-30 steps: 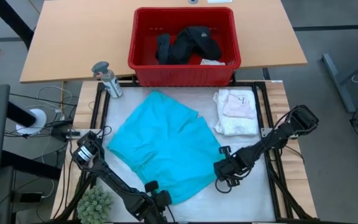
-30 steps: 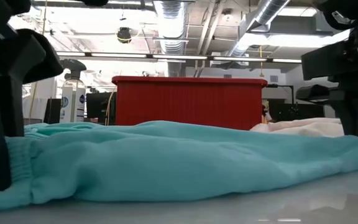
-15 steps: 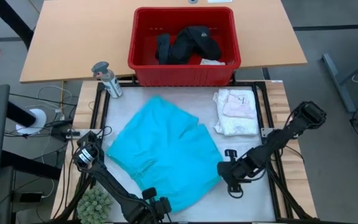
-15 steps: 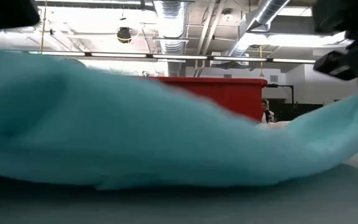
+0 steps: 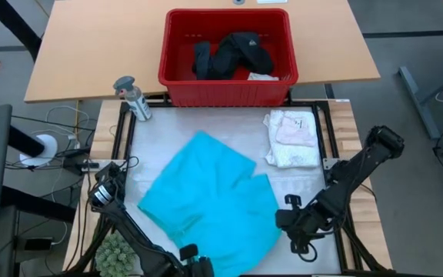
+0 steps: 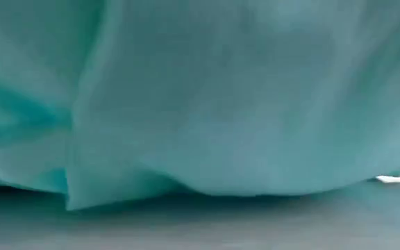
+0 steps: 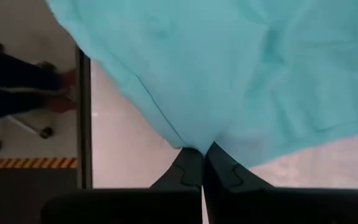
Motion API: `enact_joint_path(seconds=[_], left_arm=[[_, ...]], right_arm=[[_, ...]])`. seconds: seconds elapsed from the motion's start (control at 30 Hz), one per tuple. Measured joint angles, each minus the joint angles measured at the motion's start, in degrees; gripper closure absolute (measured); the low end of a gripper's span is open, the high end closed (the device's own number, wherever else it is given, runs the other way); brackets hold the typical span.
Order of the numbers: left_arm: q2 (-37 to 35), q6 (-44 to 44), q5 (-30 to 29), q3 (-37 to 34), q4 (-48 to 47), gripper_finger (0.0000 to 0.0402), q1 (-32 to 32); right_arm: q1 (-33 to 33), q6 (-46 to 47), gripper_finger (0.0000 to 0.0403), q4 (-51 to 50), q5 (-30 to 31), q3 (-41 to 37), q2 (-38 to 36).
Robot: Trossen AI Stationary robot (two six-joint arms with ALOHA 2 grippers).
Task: Fold Laundry from Bin
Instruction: Fold the light blue shorts
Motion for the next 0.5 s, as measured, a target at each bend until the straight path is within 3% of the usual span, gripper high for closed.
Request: enact_joint_path(seconds=[0.23,0.5], left_arm=[[0.01,-3.16,-1.10,1.62,-4.41,0.0399,-1.12],[-0.11,-5.09,-6.00,1.62,-11.73,0.0399,-1.85]], right_arm=[[-7.19,-10.76,0.0384,-5.70,0.53,4.13,-0.02],[-21.28,-27.70,0.0384,-4.88,0.73,9.50,-0.02]])
